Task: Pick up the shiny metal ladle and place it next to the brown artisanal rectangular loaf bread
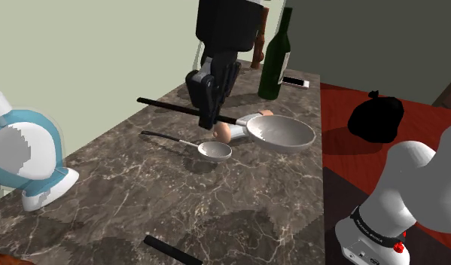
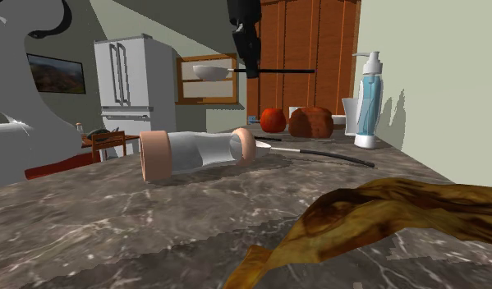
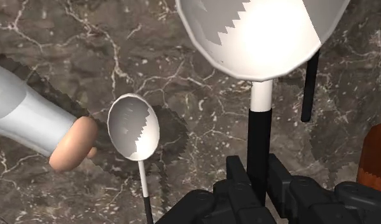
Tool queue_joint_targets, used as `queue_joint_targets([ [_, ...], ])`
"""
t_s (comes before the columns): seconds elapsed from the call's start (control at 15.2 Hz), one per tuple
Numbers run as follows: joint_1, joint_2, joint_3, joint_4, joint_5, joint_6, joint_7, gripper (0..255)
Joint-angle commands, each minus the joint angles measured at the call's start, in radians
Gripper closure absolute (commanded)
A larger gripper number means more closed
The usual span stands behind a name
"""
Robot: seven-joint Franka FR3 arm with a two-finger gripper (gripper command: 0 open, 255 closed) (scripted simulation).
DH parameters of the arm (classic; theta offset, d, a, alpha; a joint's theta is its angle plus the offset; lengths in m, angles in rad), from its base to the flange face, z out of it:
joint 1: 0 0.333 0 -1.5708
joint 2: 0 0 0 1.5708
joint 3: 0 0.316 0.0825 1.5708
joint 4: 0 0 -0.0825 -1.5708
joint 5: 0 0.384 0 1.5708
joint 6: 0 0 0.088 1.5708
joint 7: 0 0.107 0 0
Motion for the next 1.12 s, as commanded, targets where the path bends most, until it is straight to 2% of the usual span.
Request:
queue_joint_targets([
  [0.0,0.019,0.004,0.030,0.003,-0.005,0.005,0.050,255],
  [0.59,0.114,0.096,0.181,0.101,-0.071,0.000,0.299,255],
  [1.06,0.232,0.258,0.293,0.262,-0.200,-0.036,0.520,255],
])
